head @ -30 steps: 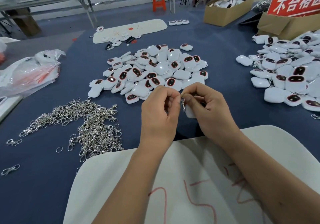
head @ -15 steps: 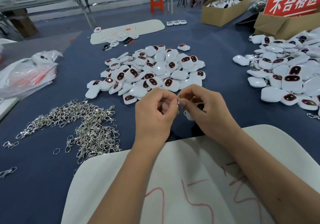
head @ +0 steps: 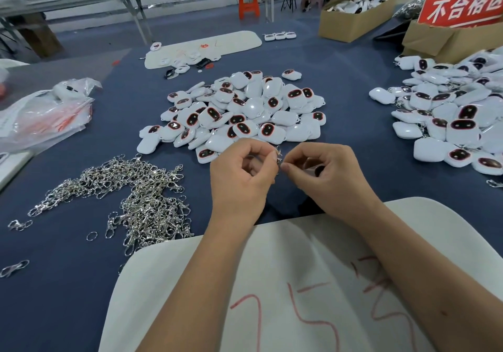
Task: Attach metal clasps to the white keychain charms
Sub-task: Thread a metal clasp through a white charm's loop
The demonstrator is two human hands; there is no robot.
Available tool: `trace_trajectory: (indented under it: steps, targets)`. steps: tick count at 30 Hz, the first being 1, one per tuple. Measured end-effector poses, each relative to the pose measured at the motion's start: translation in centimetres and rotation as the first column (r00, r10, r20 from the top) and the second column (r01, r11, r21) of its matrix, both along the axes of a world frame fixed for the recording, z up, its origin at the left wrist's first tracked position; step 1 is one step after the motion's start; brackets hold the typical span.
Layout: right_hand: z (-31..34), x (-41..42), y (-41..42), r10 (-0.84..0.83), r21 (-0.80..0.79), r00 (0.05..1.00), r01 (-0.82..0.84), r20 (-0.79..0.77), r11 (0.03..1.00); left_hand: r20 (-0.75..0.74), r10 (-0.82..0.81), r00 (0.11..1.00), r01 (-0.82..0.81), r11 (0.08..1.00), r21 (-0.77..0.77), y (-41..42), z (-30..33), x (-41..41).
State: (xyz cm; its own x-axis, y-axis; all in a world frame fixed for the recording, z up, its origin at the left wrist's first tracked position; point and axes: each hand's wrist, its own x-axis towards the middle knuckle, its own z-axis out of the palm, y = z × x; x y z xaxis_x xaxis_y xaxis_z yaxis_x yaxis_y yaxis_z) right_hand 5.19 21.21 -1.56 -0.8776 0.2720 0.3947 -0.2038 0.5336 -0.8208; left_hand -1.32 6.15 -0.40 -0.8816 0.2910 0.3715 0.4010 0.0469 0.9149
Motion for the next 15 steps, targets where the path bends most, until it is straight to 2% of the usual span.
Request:
trace_trajectory:
  steps: [5,10,15]
  targets:
    - [0.34,0.03,-0.01,0.070,-0.082,0.997,-0.068,0.014,0.994,0.016,-0.038,0.999,0.039,0.999,-0.022,0.12,0.16,0.07]
    - [0.55,0.22,0.31,0.150,-0.247,0.988,-0.138,0.031,0.959,0.002,-0.065,0.998,0.065,0.997,-0.032,0.08,0.15,0.34]
    - [0.44,0.14,0.04,0.079,-0.197,0.996,-0.071,0.033,0.978,-0.011,-0.035,0.999,0.034,0.999,-0.026,0.27,0.14,0.33]
